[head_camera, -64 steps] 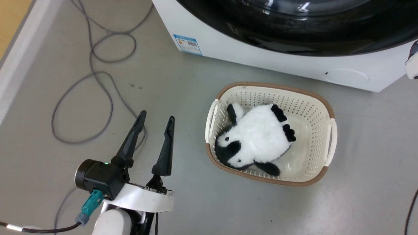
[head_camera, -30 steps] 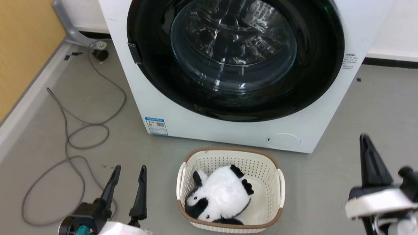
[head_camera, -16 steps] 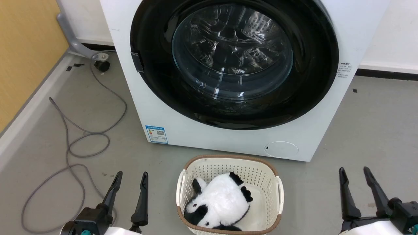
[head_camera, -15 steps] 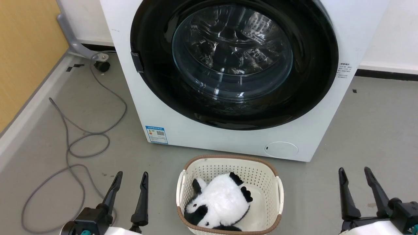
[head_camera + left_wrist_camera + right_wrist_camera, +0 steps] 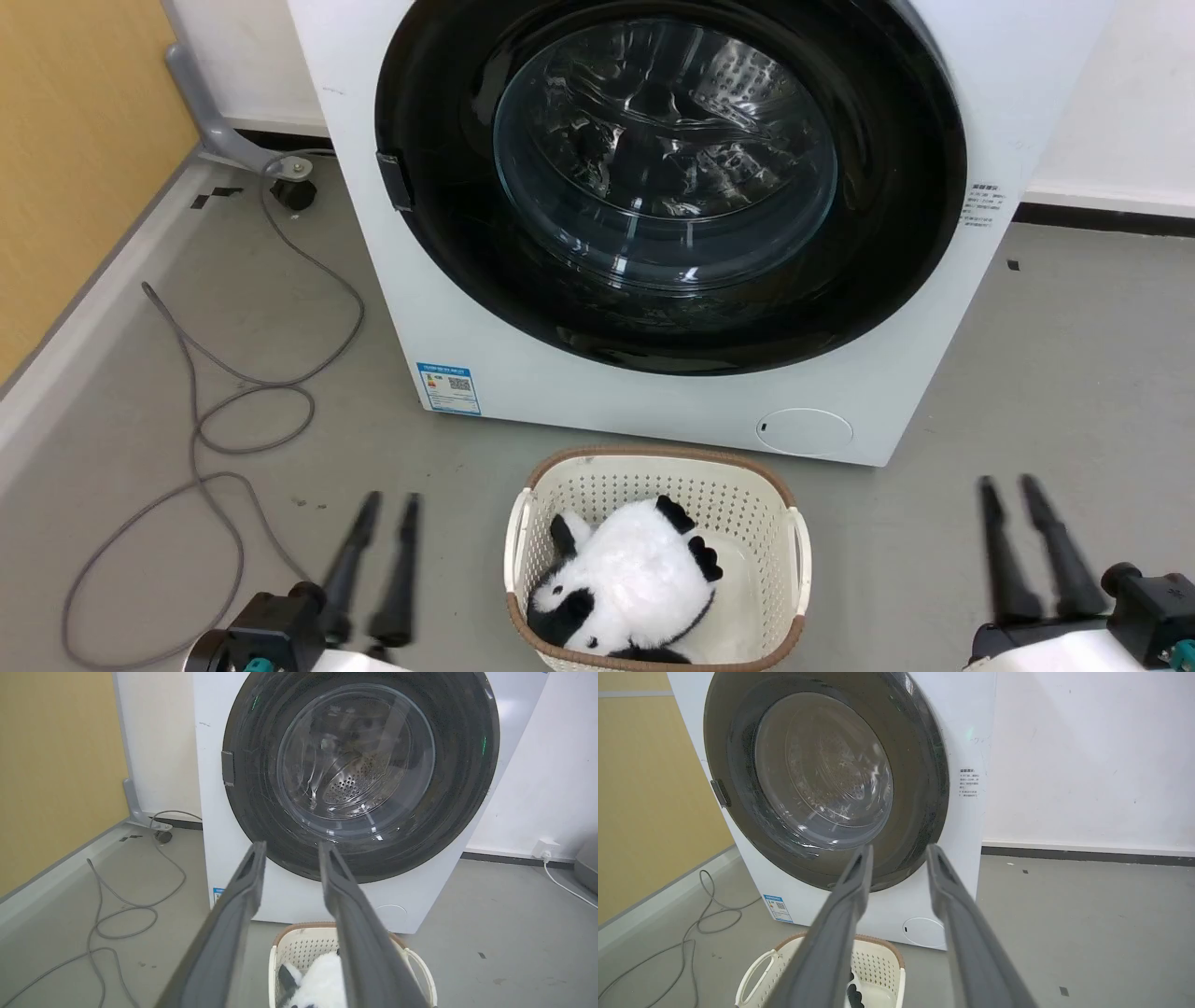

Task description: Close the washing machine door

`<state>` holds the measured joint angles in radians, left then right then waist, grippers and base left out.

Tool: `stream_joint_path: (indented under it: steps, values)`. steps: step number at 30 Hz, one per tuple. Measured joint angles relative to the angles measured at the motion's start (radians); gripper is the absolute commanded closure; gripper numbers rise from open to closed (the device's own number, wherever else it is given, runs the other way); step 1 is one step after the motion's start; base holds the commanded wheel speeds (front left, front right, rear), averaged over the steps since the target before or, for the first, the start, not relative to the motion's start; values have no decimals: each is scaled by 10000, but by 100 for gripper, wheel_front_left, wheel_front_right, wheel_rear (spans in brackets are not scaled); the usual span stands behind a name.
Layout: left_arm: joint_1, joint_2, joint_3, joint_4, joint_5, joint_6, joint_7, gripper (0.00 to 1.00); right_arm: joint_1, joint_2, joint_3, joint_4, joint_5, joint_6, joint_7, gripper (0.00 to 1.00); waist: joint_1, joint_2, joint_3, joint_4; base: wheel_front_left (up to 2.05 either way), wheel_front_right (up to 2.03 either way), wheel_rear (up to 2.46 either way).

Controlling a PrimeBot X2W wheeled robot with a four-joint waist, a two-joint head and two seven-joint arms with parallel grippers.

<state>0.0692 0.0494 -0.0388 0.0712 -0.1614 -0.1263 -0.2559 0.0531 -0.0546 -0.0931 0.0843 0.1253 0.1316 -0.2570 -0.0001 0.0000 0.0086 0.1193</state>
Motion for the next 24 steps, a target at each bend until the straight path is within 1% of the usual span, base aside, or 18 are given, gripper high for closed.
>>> stream_joint_path:
  steps: [10, 24]
  values:
    - [-5, 0, 4, -6, 17, 17, 138, 100, -4, 0, 36, -2, -15, 0, 157, 100, 1, 0, -7, -82, 0, 0, 0]
    - [-23, 0, 46, -71, 192, 188, 431, 100, -13, 0, 136, -67, -157, 0, 412, 100, 0, 0, -16, -214, 0, 0, 0]
